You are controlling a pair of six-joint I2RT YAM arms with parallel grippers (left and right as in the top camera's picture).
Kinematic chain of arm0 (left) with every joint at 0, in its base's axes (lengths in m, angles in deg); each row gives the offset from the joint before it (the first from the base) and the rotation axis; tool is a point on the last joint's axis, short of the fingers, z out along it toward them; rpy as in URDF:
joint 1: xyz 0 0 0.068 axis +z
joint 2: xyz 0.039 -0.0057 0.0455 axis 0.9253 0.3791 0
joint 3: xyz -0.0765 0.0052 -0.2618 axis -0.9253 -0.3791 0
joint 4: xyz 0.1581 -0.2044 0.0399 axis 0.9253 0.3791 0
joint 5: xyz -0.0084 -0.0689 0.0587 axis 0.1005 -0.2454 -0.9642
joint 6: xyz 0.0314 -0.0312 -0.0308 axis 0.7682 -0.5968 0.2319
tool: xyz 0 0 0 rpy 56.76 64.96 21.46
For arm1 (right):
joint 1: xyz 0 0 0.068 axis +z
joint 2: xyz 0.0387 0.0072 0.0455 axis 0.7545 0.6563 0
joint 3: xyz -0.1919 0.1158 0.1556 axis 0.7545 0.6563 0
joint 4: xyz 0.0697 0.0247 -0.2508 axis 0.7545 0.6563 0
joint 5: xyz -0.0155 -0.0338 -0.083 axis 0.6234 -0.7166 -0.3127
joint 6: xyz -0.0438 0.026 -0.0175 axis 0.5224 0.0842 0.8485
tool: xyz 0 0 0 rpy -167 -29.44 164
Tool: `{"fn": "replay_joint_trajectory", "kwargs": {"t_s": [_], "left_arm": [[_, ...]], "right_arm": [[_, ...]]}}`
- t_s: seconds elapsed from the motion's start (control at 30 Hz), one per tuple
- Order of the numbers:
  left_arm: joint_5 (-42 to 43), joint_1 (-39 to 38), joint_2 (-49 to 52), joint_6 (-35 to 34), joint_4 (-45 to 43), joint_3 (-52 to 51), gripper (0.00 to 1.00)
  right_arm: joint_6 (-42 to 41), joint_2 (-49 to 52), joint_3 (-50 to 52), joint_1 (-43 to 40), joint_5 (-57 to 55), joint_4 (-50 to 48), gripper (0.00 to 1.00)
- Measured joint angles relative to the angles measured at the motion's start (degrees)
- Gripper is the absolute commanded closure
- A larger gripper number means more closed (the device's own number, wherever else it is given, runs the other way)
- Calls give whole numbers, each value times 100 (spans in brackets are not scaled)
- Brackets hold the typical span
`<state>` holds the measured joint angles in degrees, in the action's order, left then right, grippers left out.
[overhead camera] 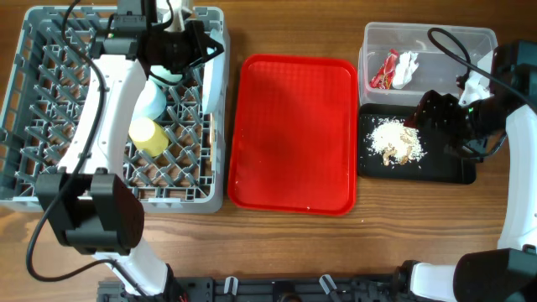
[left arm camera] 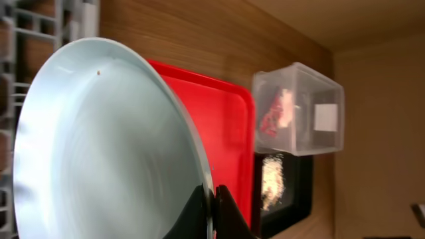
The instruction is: Sort waste into correct bins and load items into the dishwasher rack
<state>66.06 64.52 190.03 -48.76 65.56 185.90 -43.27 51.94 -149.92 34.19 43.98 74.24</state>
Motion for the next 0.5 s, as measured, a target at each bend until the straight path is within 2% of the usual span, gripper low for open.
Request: {"fn": "replay_joint_trajectory", "kwargs": {"t_s": [0.03,0.07,0.1,0.13,0.27,0.37,0.5], "left_arm": [[-61,20,15,17,9,0,73],[-149,39,22,-15,20,-2,62],[-227,61,22,-46,35,-4,45],[-284,70,22,-20,46,-4,37],[-476,96,22,20,44,-4,19],[-562,149,15,46,42,-4,0],[-1036,280,-188,199,271,-11,0]], "right_arm": [[0,0,0,0,0,0,0],[0,0,0,0,0,0,0],[0,0,0,0,0,-2,0],[0,0,0,0,0,-2,0],[0,0,0,0,0,-7,0],[0,0,0,0,0,-46,0],[0,0,0,24,7,-348,0]]}}
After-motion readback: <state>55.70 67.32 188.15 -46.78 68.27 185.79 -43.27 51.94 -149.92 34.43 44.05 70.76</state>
